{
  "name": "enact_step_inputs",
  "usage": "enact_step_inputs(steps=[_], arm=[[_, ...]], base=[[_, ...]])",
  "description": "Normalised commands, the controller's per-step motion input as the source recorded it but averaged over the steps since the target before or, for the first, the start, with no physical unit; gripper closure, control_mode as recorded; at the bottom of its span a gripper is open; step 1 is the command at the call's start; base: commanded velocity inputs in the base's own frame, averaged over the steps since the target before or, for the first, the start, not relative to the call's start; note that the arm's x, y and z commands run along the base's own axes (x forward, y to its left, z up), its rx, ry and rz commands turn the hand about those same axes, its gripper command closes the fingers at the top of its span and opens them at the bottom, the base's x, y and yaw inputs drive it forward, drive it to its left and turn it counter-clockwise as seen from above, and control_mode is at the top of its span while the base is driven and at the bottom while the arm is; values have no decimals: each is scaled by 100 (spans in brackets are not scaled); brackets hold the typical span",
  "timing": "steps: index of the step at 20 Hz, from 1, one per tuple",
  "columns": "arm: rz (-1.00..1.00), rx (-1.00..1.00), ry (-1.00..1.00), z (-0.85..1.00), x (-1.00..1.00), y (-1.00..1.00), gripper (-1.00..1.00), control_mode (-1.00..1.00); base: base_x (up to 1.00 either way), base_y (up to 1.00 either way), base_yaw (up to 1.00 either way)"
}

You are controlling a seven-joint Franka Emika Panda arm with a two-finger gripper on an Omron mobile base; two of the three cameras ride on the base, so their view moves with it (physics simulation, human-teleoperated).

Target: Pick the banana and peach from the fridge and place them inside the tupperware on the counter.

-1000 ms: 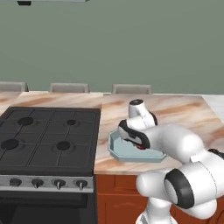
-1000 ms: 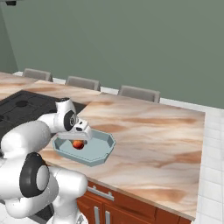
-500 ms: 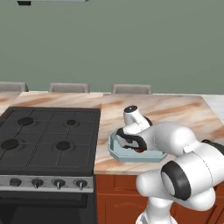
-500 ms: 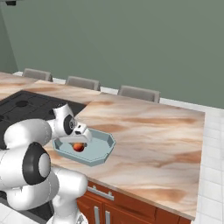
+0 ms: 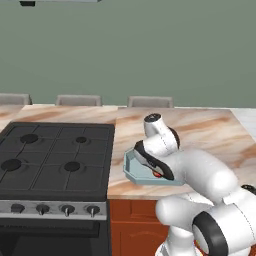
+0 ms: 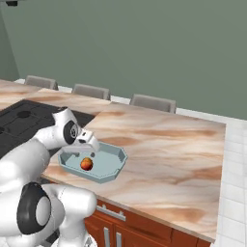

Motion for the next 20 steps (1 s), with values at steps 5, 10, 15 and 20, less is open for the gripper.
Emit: enact_step_inputs(steps=[5, 10, 15, 20], arm=[[0, 0, -46, 86, -70, -21, -100, -100], [0, 0, -34, 65, -89, -7, -100, -100], [4, 6, -8, 68, -97, -3, -100, -100], [11, 6, 0, 57, -64, 0, -100, -100]], base=[[0, 0, 0], [0, 0, 0], [0, 0, 0], [0, 0, 0]])
